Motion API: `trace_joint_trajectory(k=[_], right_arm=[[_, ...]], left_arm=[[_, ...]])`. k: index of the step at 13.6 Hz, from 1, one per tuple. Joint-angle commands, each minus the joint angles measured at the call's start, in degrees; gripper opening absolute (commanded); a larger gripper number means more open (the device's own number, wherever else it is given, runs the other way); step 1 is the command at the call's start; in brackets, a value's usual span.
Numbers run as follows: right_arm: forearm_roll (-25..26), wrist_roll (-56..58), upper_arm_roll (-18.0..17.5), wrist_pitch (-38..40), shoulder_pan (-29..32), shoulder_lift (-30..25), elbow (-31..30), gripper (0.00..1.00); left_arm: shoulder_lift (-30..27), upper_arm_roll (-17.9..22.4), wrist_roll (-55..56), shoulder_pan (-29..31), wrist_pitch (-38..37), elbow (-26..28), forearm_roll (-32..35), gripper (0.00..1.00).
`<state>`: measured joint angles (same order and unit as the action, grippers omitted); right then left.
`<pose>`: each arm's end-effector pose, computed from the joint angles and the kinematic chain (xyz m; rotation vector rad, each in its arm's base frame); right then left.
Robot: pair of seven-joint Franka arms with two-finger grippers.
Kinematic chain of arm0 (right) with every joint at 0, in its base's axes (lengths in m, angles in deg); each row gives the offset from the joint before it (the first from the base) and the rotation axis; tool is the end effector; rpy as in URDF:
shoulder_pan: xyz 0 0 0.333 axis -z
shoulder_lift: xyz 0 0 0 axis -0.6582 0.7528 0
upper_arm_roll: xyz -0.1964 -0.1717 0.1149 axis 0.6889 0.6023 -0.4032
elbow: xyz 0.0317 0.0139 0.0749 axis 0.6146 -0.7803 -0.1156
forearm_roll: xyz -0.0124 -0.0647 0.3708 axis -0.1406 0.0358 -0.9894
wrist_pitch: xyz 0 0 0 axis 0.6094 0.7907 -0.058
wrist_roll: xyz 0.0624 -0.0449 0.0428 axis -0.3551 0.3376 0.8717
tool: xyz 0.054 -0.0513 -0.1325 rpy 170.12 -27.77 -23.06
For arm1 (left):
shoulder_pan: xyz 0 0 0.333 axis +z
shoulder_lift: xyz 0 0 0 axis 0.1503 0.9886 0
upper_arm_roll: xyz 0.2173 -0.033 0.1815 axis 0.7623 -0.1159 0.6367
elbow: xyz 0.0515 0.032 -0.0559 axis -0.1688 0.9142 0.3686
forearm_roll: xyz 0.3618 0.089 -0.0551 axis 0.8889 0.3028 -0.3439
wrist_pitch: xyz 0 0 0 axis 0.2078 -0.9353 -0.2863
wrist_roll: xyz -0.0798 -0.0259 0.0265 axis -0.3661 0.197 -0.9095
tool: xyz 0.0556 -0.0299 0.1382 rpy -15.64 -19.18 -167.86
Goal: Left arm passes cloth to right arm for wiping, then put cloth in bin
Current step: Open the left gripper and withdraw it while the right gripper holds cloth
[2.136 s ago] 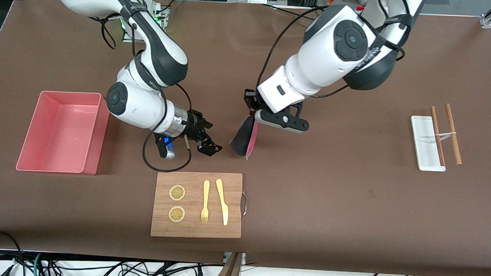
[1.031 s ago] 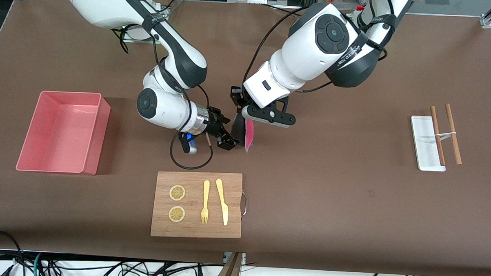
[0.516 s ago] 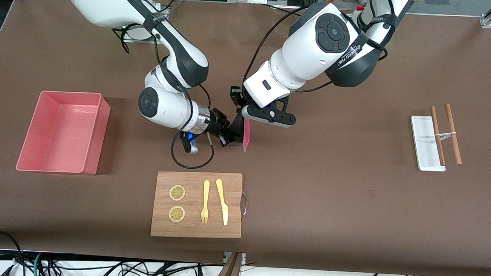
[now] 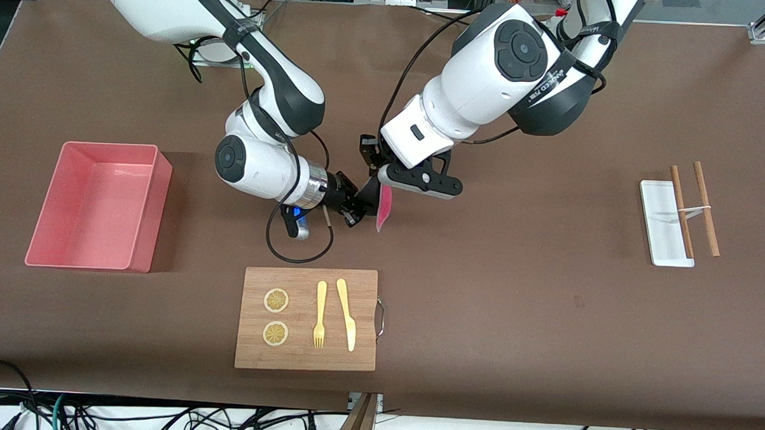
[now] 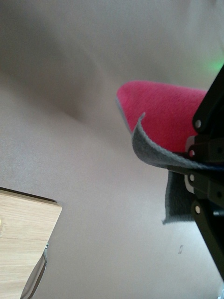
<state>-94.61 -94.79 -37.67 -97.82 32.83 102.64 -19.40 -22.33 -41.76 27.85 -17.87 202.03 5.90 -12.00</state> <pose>0.5596 0.4117 0.2766 -2.2629 1.4007 0.5215 0.5463 -0.4509 0.4624 2.6548 0.0312 -0.0094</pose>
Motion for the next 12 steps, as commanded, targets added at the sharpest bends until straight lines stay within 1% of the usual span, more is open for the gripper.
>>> trace_joint_trajectory(k=[1, 2, 3, 5, 7, 9, 12], right_arm=[[-0.82, 0.31, -0.44, 0.34, 0.42, -0.65, -0.01, 0.00], [-0.82, 0.31, -0.44, 0.43, 0.42, -0.65, -0.10, 0.00], [-0.82, 0.31, -0.44, 0.61, 0.42, -0.65, -0.28, 0.00], [-0.73, 0.31, -0.52, 1.14, 0.51, -0.83, -0.28, 0.00], [-0.73, 0.22, -0.52, 2.36, 0.60, -1.00, -0.02, 0.00], [-0.65, -0.04, -0.61, 4.11, 0.60, -1.09, -0.10, 0.00], [-0.12, 0.56, -1.58, 10.26, 0.51, -1.09, -0.89, 0.00]], left_arm=[[0.00, 0.47, 0.59, -0.11, -0.38, -0.97, -1.63, 0.01], [0.00, 0.55, 0.41, 0.06, -0.46, -0.97, -1.54, 0.11], [-0.09, 0.55, 0.06, 0.15, -0.55, -0.97, -1.19, 0.99], [-0.88, 0.90, -0.11, 0.24, -0.82, -0.88, -0.84, 1.00], [-2.37, 0.82, -0.29, 2.16, -1.60, -0.62, -0.75, 1.00], [-3.60, 0.99, -0.38, 3.75, -5.02, -0.70, -0.49, 1.00], [-5.88, 1.17, -2.38, 8.22, -11.52, -0.70, -0.31, 1.00]])
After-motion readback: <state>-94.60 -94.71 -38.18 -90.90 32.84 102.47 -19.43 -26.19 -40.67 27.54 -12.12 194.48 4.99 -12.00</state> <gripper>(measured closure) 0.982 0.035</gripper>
